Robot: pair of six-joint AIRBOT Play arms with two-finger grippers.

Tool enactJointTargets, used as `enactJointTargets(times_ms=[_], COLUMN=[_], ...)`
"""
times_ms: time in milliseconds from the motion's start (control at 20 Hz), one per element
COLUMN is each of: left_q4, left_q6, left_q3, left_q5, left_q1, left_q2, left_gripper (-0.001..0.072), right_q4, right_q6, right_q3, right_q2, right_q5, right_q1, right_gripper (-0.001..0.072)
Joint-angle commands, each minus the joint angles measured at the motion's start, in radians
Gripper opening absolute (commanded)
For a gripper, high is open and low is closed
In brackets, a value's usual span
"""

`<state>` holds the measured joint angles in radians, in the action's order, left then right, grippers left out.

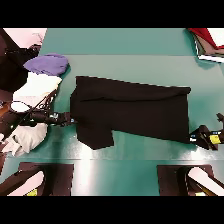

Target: Fold the shirts.

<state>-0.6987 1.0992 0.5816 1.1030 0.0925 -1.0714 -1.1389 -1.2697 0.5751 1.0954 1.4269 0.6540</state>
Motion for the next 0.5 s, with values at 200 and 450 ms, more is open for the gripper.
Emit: enactJointTargets(times_ms=[200,450], left_q4=[0.000,-0.098], left_q6=[-0.001,0.050], left_q3=[0.002,0.003], left_q5=[0.002,0.105], left_q1=[0.000,0.000], left_q2=[0.000,0.060], left_gripper=[0.0024,0.0021], right_q4=[0.019,-0.062], right_q6=[0.016,0.026], right_q3=[-0.047,0.027], right_q2=[-0.003,-0.036], right_q5=[-0.075,-0.002], right_q1=[-0.082,-0.095], right_gripper=[0.0118,0.0013])
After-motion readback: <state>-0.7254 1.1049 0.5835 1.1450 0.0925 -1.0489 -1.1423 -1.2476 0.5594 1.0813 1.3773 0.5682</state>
